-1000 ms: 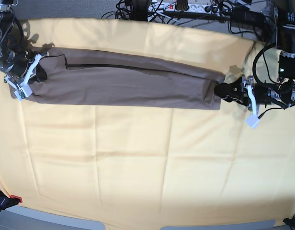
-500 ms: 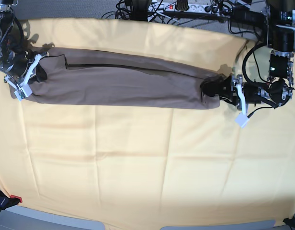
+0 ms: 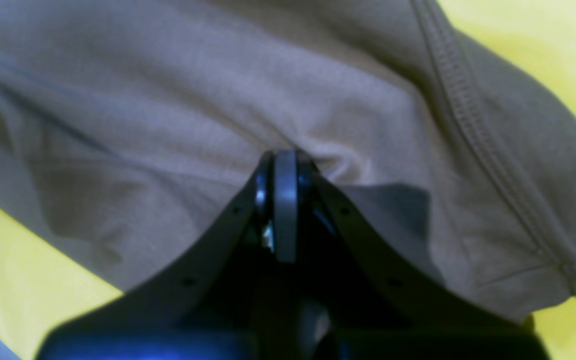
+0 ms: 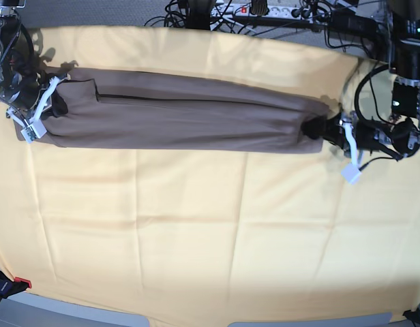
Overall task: Fold the T-shirt properly
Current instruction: 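Grasp both ends of the brown strip with both grippers, then fold the strip end with the left gripper toward the right gripper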
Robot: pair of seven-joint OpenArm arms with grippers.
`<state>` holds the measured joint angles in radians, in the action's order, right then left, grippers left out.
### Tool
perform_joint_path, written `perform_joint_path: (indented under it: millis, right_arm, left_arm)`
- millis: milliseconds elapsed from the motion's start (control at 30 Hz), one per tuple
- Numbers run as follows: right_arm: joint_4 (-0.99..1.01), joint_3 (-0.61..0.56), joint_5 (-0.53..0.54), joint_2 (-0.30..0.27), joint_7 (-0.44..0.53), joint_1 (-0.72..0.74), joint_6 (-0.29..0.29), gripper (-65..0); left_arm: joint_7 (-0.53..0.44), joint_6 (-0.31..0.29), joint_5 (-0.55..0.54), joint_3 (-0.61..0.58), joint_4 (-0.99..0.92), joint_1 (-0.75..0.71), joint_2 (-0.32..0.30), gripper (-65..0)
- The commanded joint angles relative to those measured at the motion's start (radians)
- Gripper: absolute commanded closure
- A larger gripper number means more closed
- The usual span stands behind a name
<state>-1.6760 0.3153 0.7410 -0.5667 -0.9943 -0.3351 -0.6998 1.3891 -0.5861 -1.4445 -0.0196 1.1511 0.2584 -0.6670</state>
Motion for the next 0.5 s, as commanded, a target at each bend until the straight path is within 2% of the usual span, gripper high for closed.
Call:
perform_joint_path:
  millis: [0, 100, 233, 467]
  right_arm:
    - [-0.004, 0.002, -0.009, -0.013, -0.003, 0.002, 0.004, 0.0]
    - [-0.004, 0.002, -0.009, -0.013, -0.003, 0.003, 0.004, 0.0]
    - [-0.004, 0.002, -0.008, -0.013, -0.003, 0.003, 0.004, 0.0]
    - [-0.004, 0.002, -0.009, -0.013, -0.003, 0.002, 0.004, 0.0]
  left_arm:
    - [-0.004, -0.003, -0.013, 0.013, 0.012, 0.042, -0.038, 0.0]
    - [0.0, 0.007, -0.039, 0.013, 0.012, 0.064, -0.053, 0.0]
    - [0.007, 0.006, -0.039, 0.012, 0.012, 0.061, -0.039, 0.0]
    - [0.007, 0.007, -0.039, 0.013, 0.013, 0.059, 0.042, 0.0]
